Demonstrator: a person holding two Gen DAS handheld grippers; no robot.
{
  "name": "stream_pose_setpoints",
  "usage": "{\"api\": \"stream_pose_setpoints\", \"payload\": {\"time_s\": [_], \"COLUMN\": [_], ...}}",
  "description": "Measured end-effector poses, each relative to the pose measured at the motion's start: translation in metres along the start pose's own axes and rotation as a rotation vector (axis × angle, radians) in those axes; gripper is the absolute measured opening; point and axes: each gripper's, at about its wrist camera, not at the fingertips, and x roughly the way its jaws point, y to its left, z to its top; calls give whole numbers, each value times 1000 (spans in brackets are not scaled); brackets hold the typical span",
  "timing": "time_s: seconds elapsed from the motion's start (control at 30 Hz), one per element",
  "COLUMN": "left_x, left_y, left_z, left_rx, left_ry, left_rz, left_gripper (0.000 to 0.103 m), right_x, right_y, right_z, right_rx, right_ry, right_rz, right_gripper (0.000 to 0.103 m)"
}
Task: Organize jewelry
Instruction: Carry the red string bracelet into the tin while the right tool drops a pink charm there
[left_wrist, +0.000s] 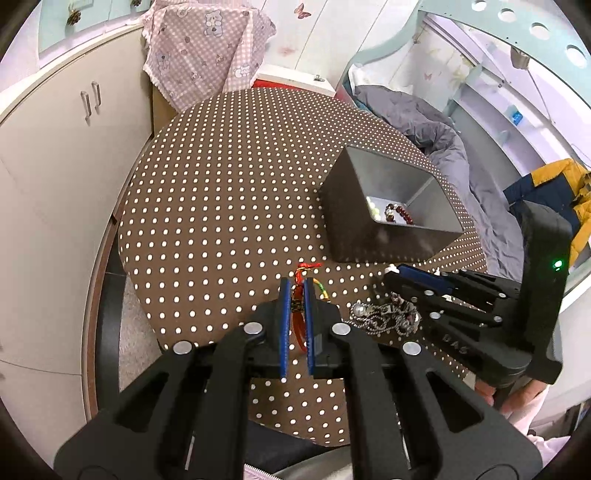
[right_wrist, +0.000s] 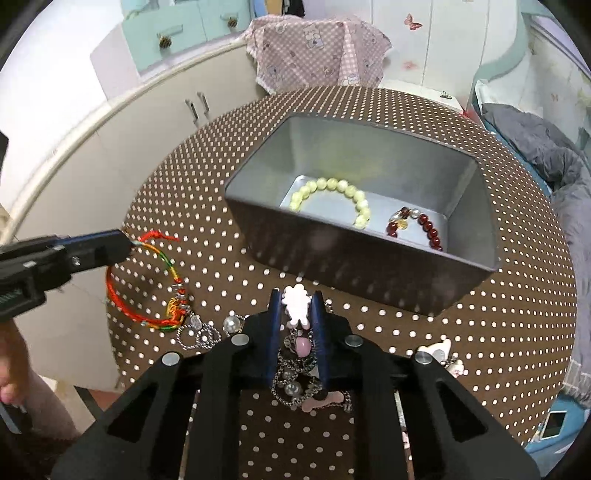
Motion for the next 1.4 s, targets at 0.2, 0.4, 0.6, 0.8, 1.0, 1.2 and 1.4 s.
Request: {"api": "stream_pose_setpoints", "payload": {"time_s": [0.2,0.4,0.6,0.8,1.0,1.2,1.4], "left_x": [-4,-6,-17,-29,-21,5,24], "left_y": [-11,-22,-42,-66,-83,-90,-90], "left_z": [9,18,31,51,69,76,79], "left_rx": [24,46,99,139,154,159,168], "left_ry": [-27,-41,-79,-140,-156,-114,-82], "left_rz": [-12,-27,-58,-83,-91,-72,-19], "left_gripper": [7,7,7,7,7,7,8], "right_x": [-20,-43,-68,-85,-85,-67,-60], "right_y": [-15,-23,-35,-46,-55,-66,-75], "right_z": [4,8,20,33,41,42,44], "right_rx": [38,56,63,69,75,102,138], "right_ry": [-46,-101,-178,-252,-275,-228,-202], "right_rz": [28,23,-20,-57,-74,-55,-34], "right_gripper": [15,15,15,15,15,15,41]}}
